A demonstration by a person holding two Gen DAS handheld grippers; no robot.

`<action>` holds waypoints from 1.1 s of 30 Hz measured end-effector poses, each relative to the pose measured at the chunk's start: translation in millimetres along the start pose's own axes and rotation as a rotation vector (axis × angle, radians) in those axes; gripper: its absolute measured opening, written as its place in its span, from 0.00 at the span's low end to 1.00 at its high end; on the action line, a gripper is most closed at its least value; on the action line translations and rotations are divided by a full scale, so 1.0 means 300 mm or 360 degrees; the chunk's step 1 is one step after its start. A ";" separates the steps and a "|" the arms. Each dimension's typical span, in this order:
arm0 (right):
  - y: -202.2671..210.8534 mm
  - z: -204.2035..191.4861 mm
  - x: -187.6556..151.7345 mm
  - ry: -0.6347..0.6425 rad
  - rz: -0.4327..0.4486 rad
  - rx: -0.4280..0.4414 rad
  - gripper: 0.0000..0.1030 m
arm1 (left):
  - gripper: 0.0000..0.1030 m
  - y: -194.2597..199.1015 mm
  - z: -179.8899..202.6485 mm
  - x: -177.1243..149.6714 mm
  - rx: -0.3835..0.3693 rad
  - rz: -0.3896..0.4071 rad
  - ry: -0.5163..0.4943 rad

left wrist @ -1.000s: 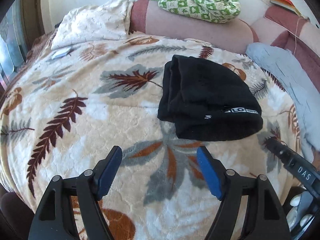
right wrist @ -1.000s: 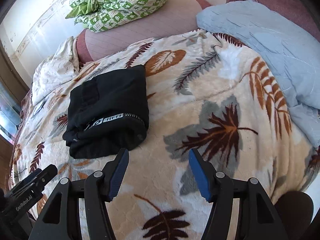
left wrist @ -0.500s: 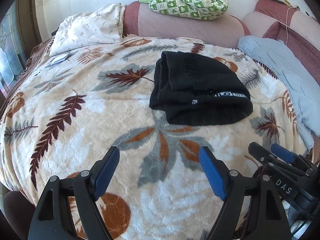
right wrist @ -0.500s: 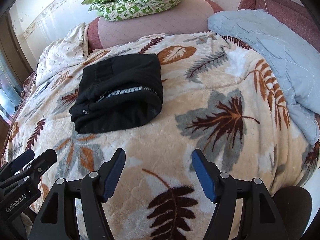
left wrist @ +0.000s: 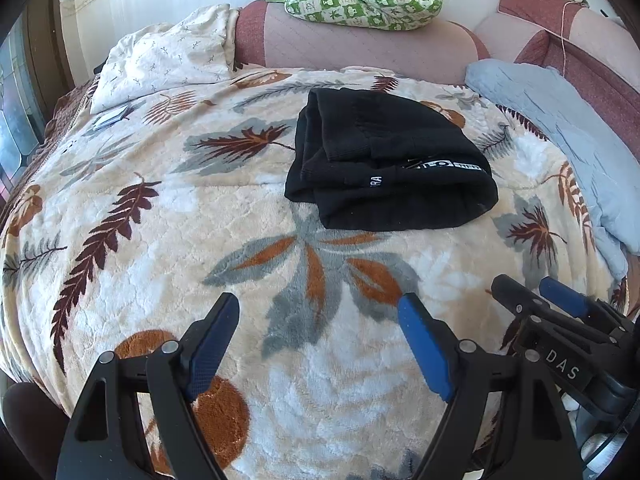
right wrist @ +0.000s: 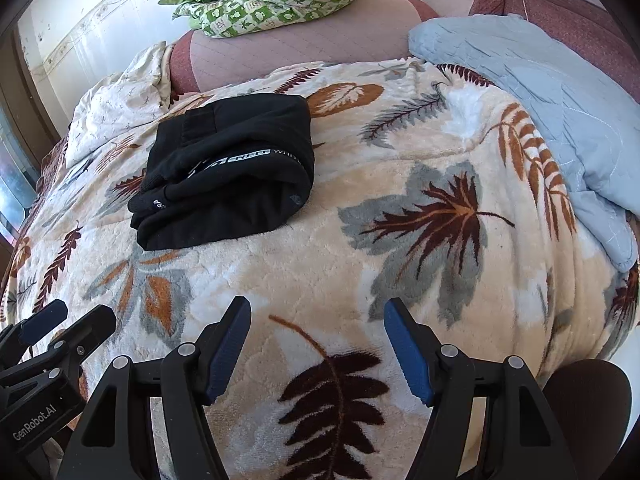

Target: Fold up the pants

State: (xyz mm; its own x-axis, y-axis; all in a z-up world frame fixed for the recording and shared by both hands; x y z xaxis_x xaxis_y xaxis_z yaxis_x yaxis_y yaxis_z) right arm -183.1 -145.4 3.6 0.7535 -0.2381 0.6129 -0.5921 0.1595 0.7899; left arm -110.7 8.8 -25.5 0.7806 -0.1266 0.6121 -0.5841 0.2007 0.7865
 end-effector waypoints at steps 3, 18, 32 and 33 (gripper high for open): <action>-0.003 -0.003 -0.009 0.0007 0.0002 0.0004 0.72 | 0.79 -0.007 -0.004 -0.015 -0.0007 -0.0017 0.0007; -0.023 0.000 -0.030 0.0021 0.0008 -0.0009 0.72 | 0.79 -0.061 -0.019 -0.053 -0.0040 -0.0097 0.0034; -0.010 -0.016 -0.017 0.0056 0.0102 0.0010 0.72 | 0.79 -0.008 -0.114 0.300 -0.0357 0.0034 0.0205; -0.013 -0.016 -0.021 0.0055 0.0101 0.0013 0.72 | 0.79 -0.008 -0.106 0.365 -0.0405 0.0046 0.0222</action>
Point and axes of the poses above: each gripper's, at about its wrist camera, not at the fingertips, and y roughly against the way its jaws point, z to its right, x to its top, the point moved 7 cm from there along -y, roughly the way its jaws point, and after that the axes turned 5 degrees about y, right-handed, at the moved point
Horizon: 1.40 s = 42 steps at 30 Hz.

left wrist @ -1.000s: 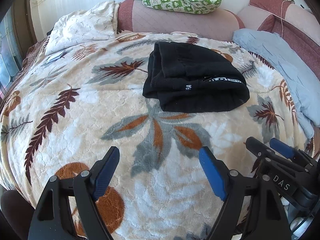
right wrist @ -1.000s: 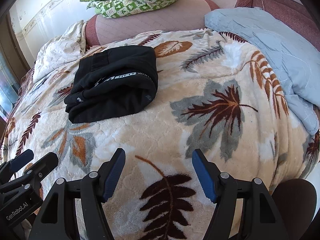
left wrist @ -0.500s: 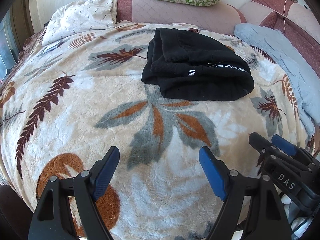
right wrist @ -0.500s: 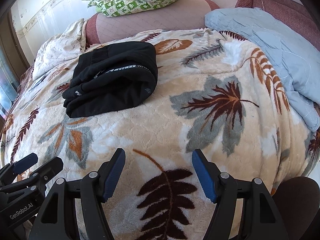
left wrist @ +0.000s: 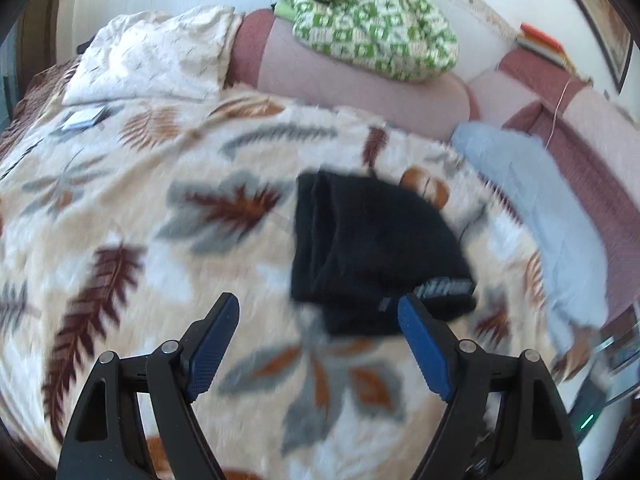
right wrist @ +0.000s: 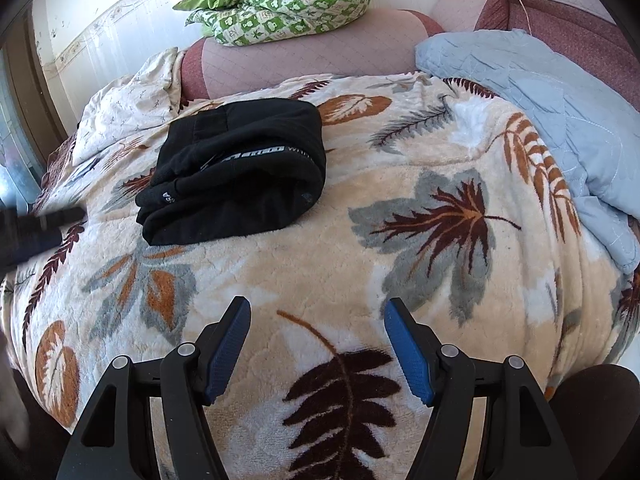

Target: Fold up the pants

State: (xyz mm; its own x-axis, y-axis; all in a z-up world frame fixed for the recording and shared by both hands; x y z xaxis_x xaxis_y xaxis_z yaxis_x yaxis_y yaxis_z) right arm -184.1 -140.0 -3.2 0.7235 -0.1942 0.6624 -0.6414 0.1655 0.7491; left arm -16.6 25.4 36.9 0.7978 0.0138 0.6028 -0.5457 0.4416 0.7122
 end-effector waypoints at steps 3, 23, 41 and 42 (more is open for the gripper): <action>-0.008 0.005 -0.007 -0.0015 -0.0003 0.0014 0.72 | 0.80 -0.058 0.040 0.151 -0.0069 0.0004 0.0040; -0.012 0.045 -0.023 -0.0073 0.0026 0.0065 0.75 | 0.80 -0.482 -0.063 0.223 0.0359 -0.0354 0.0116; 0.019 -0.014 0.009 0.0041 0.0053 0.0049 0.77 | 1.00 0.366 0.056 -0.032 0.0383 0.0761 -0.0148; 0.024 -0.015 0.020 0.0041 0.0058 0.0056 0.77 | 1.00 0.370 0.063 -0.040 0.0394 0.0768 -0.0150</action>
Point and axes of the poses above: each gripper's, at about its wrist camera, not at the fingertips, and y roughly against the way its jaws point, z to its right, x to its top, the point moved 7 cm from there along -y, roughly the way its jaws point, and after that the axes turned 5 degrees about y, right-handed, at the moved point
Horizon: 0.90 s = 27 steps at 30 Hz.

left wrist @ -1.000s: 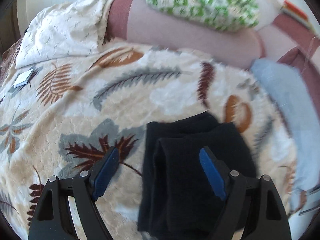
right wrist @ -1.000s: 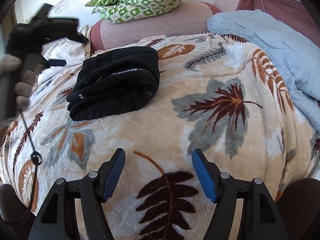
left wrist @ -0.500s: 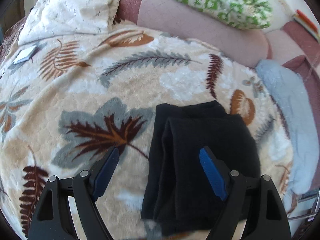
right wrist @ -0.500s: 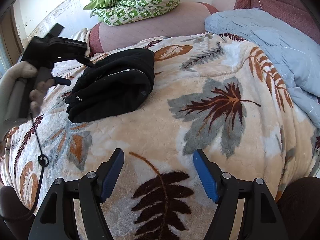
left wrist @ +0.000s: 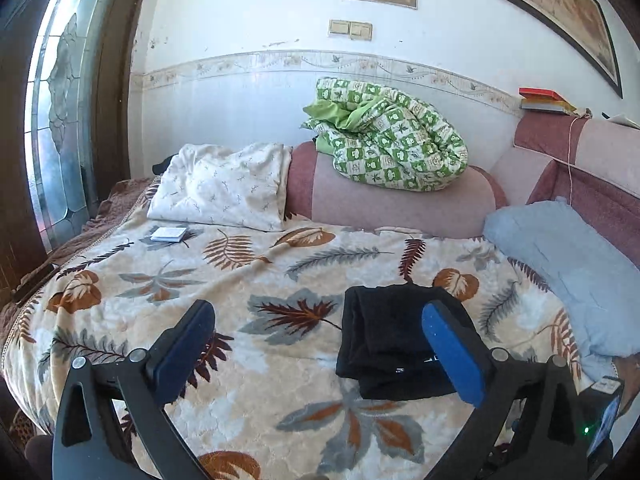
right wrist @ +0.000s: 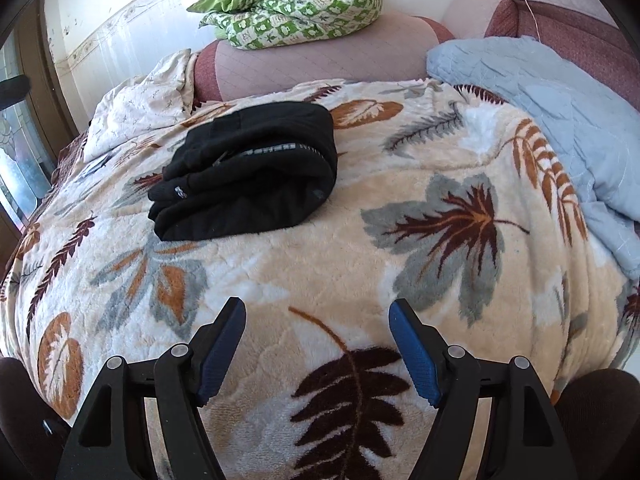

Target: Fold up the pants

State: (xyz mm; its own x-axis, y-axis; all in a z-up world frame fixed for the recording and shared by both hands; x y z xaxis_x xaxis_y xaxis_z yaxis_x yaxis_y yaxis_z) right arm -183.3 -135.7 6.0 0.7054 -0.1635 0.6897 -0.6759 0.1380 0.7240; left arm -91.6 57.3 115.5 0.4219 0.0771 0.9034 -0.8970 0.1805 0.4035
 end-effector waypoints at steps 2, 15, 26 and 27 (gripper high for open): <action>0.004 -0.004 0.031 0.0003 0.0003 0.0020 0.77 | 1.00 0.005 0.024 -0.020 -0.0025 -0.0033 -0.0023; 0.001 -0.016 0.055 -0.0013 0.0027 -0.0069 0.80 | 1.00 -0.101 0.057 -0.308 0.0058 -0.0487 -0.0126; -0.025 0.004 0.030 -0.0039 -0.0026 -0.0105 0.80 | 1.00 -0.135 0.069 -0.398 0.0067 -0.0656 -0.0171; -0.026 0.001 0.029 -0.0032 -0.0029 -0.0102 0.80 | 1.00 -0.135 0.071 -0.403 0.0064 -0.0666 -0.0172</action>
Point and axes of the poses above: each gripper's, at about its wrist camera, not at the fingertips, and y roughly against the way its jaws point, z to its right, x to its top, the point moved 7 cm from there along -y, roughly the way its jaws point, and after that the axes turned 5 degrees about y, right-handed, at the moved point
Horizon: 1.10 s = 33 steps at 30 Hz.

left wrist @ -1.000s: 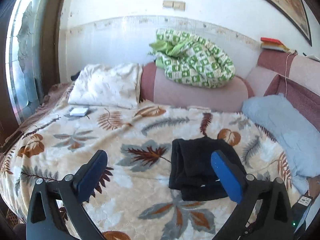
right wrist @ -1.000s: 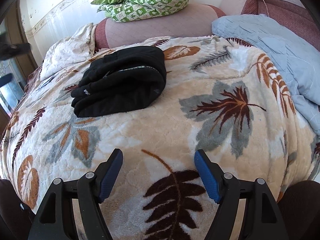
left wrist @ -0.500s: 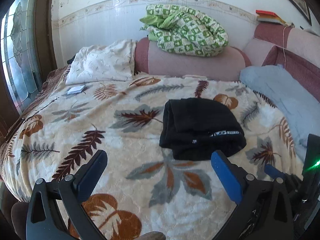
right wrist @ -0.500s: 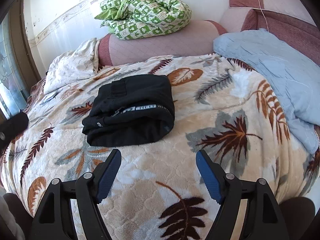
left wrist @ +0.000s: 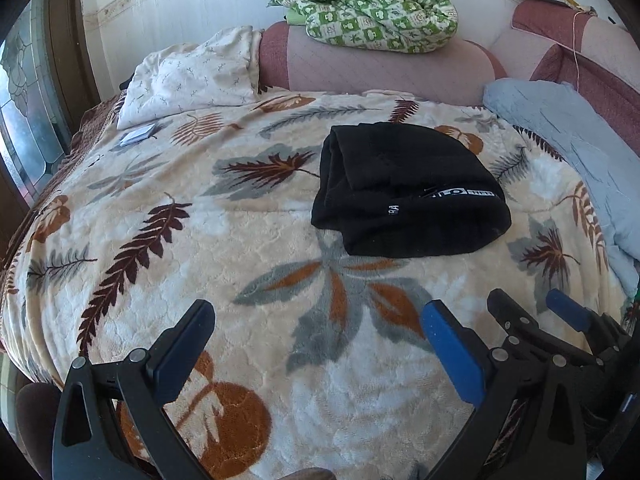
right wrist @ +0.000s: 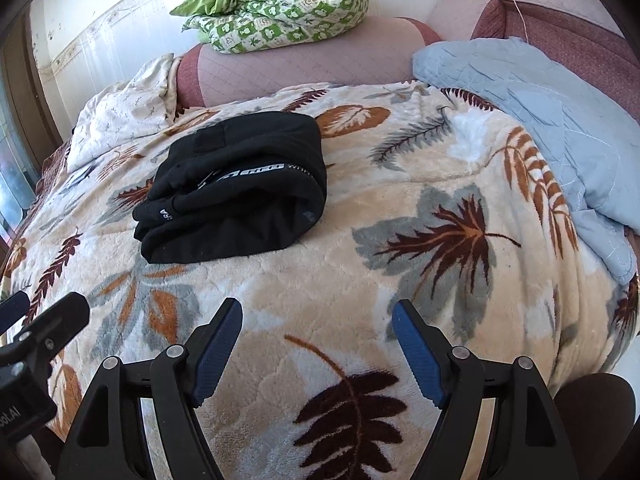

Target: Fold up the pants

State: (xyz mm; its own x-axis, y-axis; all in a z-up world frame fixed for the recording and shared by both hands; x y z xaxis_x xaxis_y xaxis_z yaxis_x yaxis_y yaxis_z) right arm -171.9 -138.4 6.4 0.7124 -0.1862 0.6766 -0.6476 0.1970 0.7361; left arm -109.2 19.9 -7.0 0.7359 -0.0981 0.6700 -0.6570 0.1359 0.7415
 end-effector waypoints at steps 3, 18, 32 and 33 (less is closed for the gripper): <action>0.000 -0.008 -0.001 0.0012 0.0000 0.0005 0.80 | 1.00 -0.003 0.002 -0.004 -0.0002 -0.0017 -0.0007; -0.007 0.002 -0.015 0.0011 -0.0027 -0.0013 0.80 | 1.00 -0.023 0.014 -0.034 -0.0017 -0.0088 -0.0025; -0.025 0.004 -0.027 0.0020 -0.0064 -0.0047 0.80 | 1.00 -0.045 0.020 -0.059 -0.0035 -0.0150 -0.0041; -0.026 0.005 -0.026 0.0021 -0.0065 -0.0048 0.80 | 1.00 -0.045 0.019 -0.060 -0.0036 -0.0151 -0.0041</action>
State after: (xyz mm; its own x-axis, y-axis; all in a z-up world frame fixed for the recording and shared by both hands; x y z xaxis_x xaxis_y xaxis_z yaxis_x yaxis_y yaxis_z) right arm -172.9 -140.0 -4.6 0.7418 -0.1823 0.6454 -0.6095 0.2182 0.7622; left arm -114.3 14.0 -28.9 0.7899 -0.1367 0.5977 -0.5806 0.1469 0.8008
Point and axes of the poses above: each gripper's, at about its wrist camera, not at the fingertips, and y roughly against the way its jaws point, z to its right, x to its top, the point moved 7 cm from there along -y, roughly the way its jaws point, and after that the axes turned 5 degrees about y, right-handed, at the moved point
